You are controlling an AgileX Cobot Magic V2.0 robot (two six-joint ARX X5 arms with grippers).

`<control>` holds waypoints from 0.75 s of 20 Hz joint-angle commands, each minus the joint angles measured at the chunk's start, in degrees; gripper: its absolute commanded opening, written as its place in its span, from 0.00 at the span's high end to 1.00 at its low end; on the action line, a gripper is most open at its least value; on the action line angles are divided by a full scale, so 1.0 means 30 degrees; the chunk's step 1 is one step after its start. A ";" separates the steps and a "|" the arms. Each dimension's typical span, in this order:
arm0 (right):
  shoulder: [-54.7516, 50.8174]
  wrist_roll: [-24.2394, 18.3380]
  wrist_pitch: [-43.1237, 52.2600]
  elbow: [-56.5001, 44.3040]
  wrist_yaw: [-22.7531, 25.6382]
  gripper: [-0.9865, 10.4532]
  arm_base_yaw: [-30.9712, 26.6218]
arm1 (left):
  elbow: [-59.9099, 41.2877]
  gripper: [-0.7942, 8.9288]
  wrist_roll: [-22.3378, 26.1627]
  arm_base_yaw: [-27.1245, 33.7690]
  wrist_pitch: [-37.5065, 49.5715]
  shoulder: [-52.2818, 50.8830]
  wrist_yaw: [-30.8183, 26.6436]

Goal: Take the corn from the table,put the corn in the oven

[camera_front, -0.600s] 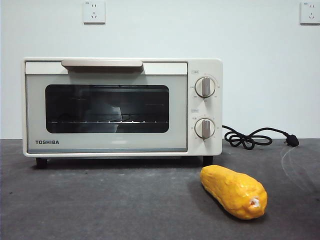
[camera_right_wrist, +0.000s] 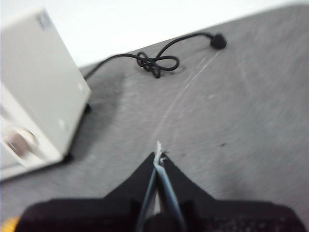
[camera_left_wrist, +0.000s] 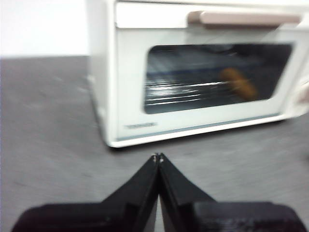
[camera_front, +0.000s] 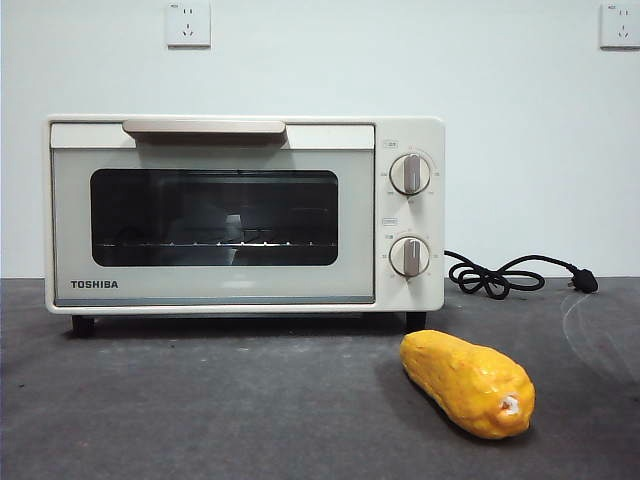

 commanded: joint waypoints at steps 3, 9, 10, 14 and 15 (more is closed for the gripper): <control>-0.0022 0.4481 0.0124 -0.0160 -0.0036 0.91 0.0015 | -0.0153 0.92 -0.7198 -0.0051 0.0255 0.0007 0.0612; -0.0015 0.4481 0.0153 -0.0131 -0.1217 0.91 0.0015 | -0.0131 0.92 -0.8306 -0.0051 0.0270 0.0007 0.1814; -0.0015 0.4481 0.0153 -0.0087 -0.1843 0.91 0.0015 | -0.0073 0.92 -0.8590 -0.0051 0.0379 0.0007 0.2390; -0.0015 0.4452 0.0342 0.0262 -0.4095 0.91 0.0015 | 0.0597 0.92 -0.8794 -0.0051 0.1158 0.0007 0.4532; -0.0015 0.4444 0.0510 0.0372 -0.4386 0.92 0.0015 | 0.0896 0.92 -0.8787 -0.0051 0.1180 0.0007 0.4750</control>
